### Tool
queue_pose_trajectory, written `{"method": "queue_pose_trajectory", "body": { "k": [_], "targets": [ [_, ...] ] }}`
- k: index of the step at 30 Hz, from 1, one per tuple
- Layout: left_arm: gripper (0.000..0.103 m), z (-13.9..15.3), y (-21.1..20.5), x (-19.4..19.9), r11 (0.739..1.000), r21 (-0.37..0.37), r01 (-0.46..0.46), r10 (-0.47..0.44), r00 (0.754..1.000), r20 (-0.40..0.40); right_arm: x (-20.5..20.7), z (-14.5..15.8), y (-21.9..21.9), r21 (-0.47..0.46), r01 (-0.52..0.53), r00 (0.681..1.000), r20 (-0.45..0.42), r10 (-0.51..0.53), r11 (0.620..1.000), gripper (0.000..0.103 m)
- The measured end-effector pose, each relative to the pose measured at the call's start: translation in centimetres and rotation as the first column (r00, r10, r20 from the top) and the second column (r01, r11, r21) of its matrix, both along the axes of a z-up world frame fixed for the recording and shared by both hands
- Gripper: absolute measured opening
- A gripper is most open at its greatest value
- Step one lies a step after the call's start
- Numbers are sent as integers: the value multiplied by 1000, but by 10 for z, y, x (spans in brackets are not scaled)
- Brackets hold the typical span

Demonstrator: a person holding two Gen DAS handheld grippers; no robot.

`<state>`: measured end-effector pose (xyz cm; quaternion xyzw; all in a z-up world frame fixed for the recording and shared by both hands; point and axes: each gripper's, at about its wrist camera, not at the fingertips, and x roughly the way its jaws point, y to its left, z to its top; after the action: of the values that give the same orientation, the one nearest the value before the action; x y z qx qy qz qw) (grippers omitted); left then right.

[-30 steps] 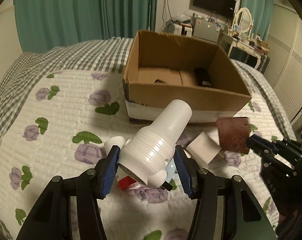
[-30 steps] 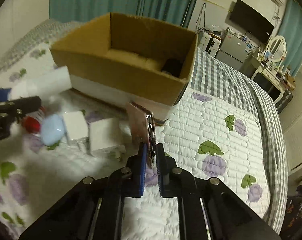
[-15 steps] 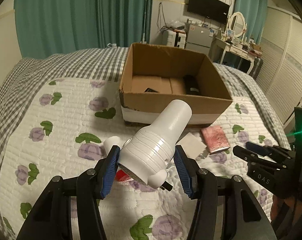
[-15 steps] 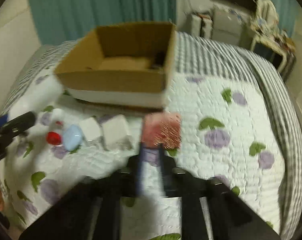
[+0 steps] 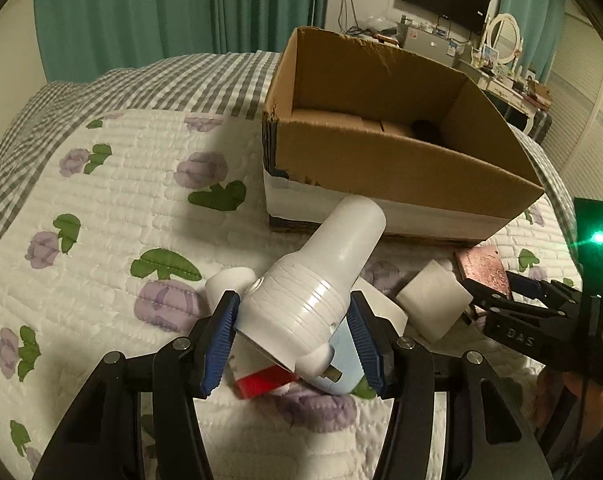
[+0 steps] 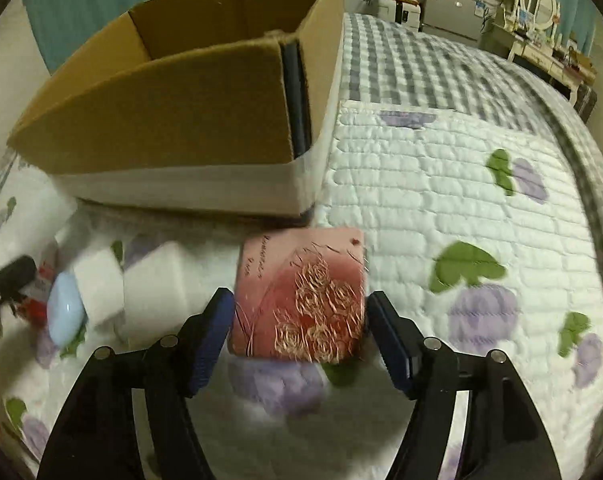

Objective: Organize rigid objects
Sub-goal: 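Grasp the pink rose card case with the right tool while the left holds the dryer, then lower the dryer and card case into the box and open both tools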

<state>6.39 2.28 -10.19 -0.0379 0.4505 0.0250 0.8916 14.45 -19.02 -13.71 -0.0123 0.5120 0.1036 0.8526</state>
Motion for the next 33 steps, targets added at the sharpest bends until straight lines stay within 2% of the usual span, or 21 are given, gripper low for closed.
{"method": "queue_pose_trajectory", "body": {
  "k": [5, 13, 19, 26, 29, 33],
  "targets": [
    [54, -3, -6, 1, 1000, 18, 16, -16, 1000, 0, 5, -5, 13, -101, -20, 1000, 13, 22, 995, 70],
    [54, 8, -4, -8, 1000, -17, 2, -2, 1000, 1, -29, 23, 0, -88, -18, 997, 73, 24, 996, 69],
    [54, 34, -9, -27, 999, -37, 18, -16, 999, 42, -60, 68, 2, -72, -23, 989, 142, 33, 997, 69],
    [54, 83, -15, -35, 997, -58, 52, -45, 991, 127, -77, 149, 9, -38, -44, 960, 274, 52, 998, 68],
    [54, 102, -14, -25, 997, -57, 55, -45, 986, 160, -69, 179, 17, -34, -67, 944, 320, 75, 997, 68],
    [54, 120, -14, 10, 996, -54, 69, -58, 981, 187, -50, 211, 28, -24, -79, 924, 373, 83, 997, 68]
  ]
}}
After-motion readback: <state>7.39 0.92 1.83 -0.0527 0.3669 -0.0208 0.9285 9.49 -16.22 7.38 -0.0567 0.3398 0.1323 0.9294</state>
